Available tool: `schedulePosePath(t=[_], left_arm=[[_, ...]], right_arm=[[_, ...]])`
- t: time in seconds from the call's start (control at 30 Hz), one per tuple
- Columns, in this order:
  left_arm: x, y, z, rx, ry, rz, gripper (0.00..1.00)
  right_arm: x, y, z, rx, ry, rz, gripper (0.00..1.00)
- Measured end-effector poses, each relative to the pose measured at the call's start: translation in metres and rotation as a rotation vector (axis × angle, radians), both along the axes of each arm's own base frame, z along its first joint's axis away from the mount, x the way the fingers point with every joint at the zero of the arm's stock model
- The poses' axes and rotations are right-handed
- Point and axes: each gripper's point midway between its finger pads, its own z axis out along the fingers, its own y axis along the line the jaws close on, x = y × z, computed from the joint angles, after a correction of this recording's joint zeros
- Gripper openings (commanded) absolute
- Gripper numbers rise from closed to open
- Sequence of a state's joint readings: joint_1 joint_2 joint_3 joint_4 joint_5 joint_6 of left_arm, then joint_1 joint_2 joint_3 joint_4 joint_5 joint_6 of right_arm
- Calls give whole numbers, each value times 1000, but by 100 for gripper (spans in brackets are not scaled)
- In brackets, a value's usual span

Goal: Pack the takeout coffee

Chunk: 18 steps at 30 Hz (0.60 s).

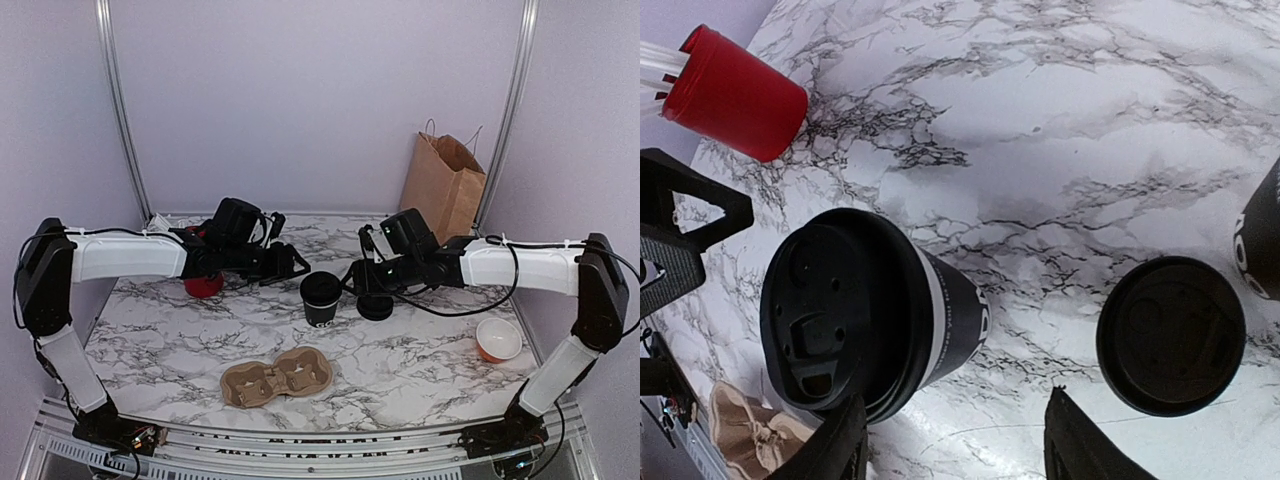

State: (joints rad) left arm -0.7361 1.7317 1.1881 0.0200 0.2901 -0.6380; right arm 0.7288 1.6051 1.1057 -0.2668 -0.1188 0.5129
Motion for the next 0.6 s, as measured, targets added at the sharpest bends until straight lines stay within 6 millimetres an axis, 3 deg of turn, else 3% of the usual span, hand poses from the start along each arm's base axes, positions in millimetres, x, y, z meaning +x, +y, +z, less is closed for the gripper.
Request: schedulePosePath(t=[0.6], left_arm=[[-8,-9,-33,82,44,-33,54]], right_arm=[[0,9,3,124,31,11,49]])
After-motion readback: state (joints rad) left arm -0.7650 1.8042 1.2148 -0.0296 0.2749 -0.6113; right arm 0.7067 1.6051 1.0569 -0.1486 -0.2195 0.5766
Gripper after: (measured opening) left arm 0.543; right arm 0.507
